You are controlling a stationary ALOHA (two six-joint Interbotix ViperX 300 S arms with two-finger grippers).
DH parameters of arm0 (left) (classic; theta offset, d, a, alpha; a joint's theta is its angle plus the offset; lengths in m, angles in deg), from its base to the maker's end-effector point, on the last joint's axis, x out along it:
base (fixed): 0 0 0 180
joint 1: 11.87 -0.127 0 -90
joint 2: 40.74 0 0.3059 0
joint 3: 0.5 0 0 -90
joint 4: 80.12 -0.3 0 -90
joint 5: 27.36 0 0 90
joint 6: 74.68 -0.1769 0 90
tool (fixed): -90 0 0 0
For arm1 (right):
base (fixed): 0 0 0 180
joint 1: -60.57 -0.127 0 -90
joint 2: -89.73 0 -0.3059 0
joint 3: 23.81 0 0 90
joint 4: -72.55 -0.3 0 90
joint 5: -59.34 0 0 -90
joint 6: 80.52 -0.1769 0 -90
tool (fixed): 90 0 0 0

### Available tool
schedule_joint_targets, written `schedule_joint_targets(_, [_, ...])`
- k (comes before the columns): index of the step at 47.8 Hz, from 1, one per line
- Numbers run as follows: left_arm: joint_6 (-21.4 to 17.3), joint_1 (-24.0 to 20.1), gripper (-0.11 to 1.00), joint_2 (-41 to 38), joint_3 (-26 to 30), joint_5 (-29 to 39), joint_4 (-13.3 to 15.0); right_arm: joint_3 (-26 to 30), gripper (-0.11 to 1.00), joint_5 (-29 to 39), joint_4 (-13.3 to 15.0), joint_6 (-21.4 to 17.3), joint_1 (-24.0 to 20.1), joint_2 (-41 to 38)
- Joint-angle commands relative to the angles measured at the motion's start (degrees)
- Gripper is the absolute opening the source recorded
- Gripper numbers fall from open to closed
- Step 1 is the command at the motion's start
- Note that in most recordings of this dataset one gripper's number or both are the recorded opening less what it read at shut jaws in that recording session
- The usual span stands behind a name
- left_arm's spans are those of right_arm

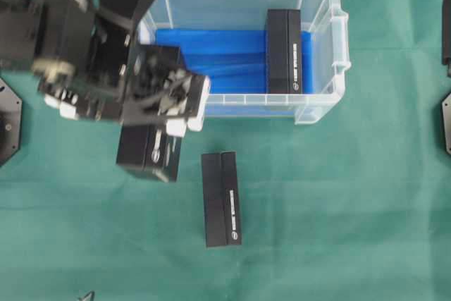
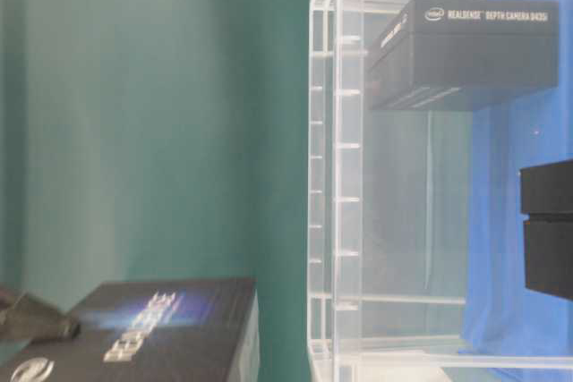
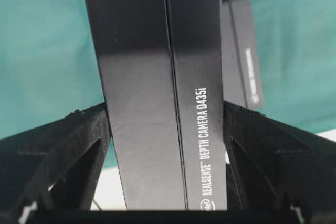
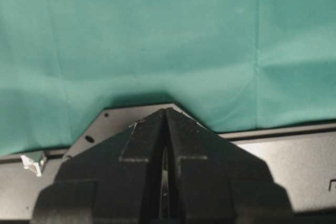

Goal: Take the box out of the case with the left arm.
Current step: 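Carry the boxes forward and lower them left of the first pair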

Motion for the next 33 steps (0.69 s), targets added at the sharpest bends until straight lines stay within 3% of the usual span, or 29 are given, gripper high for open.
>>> schedule_joint_targets(1, [2.4,2.5,0.64,2.2,0.4,-0.2,-0.3,0.6,0.01,-0.4,-0.1,0.0,0.1,0.0])
schedule_joint_targets(24, [19.0,13.8,0.64,0.1,2.1,-0.2,-1.0,0.6,0.01,-0.8,-0.1,0.0,0.1,0.0])
schedule_joint_targets(33, [20.1,15.2,0.64,-1.6,3.8,-0.3,-1.4,0.5,0.01,-1.1,-0.1,0.0,0.1,0.0])
